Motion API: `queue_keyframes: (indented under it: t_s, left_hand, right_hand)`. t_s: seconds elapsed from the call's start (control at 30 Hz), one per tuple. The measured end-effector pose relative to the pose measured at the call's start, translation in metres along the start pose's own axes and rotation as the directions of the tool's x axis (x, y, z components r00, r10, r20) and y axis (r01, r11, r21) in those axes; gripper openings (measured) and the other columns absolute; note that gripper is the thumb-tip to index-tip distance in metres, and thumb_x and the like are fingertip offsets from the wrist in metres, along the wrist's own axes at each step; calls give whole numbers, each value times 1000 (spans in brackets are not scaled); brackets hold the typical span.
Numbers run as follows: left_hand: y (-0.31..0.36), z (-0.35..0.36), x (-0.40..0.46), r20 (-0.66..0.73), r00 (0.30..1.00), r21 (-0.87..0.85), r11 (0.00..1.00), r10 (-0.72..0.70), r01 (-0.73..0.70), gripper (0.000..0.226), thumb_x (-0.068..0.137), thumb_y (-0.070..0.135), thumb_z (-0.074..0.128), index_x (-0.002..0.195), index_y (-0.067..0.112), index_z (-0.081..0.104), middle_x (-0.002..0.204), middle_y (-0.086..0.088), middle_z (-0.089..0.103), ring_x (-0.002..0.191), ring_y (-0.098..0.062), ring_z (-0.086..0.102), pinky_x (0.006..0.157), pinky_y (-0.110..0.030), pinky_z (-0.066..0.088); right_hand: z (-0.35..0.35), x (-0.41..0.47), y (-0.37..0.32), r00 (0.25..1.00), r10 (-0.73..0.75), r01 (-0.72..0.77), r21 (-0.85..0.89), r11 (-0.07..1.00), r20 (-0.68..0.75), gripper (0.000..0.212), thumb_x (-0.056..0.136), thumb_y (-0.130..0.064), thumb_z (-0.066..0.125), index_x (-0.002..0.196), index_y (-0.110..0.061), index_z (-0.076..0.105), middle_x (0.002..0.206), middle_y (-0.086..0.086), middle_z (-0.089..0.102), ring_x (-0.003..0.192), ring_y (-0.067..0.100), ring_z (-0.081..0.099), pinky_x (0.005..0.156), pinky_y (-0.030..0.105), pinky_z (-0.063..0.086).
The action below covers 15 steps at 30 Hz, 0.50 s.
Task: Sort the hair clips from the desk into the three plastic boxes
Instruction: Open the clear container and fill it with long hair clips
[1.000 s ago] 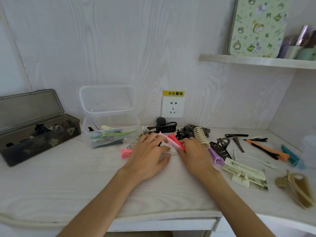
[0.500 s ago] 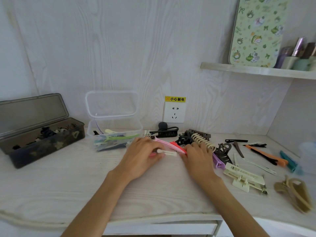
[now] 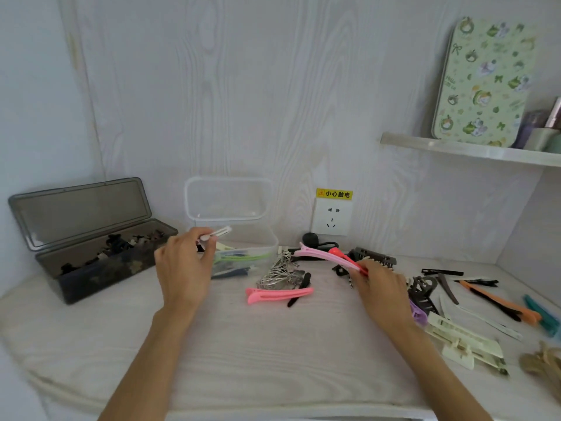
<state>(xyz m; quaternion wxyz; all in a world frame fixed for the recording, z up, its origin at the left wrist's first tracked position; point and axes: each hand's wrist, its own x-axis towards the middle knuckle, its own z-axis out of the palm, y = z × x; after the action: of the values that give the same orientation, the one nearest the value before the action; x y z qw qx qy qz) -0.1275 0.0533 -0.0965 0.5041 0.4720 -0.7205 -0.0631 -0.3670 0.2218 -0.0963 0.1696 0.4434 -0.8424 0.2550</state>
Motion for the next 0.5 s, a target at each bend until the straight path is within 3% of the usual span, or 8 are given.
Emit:
queue_keyframes:
  t_s: [0.1,0.2,0.4,0.5]
  left_hand:
    - [-1,2,-1,6,1000,-10,1000,-14,14,17,92,26,54,104,20,65,91,-3,69,96,-27,56,86,-36,30]
    - [0,0,-2,-3,999,-21,999,-33,33,16,90,20,57,104,19,64,93,-2,68,97,-25,55,87,-33,29]
    - [-1,-2,-3,-39,997,-43,997,-72,70,30,89,14,55,119,13,57,114,-8,63,116,-27,47,100,-38,30]
    - [-2,-4,-1,-120,987,-89,992,-103,92,28,90,9,51,117,11,57,113,-10,63,116,-29,46,98,-40,31]
  right_hand:
    - [-7,9,-8,1000,-9,9,143,990,3,26,94,-34,49,104,-15,64,80,1,68,80,28,62,71,31,34]
    - [-8,25,-36,988,-144,116,355,928,54,26,92,-34,51,105,-16,65,68,-9,56,66,15,51,64,28,36]
    - [25,66,-114,899,-399,308,390,868,179,26,94,-34,49,109,-18,63,80,-6,58,72,14,50,76,30,33]
    - [42,75,-142,841,-475,386,331,861,257,26,95,-30,47,115,-22,61,96,-1,65,93,19,55,87,36,33]
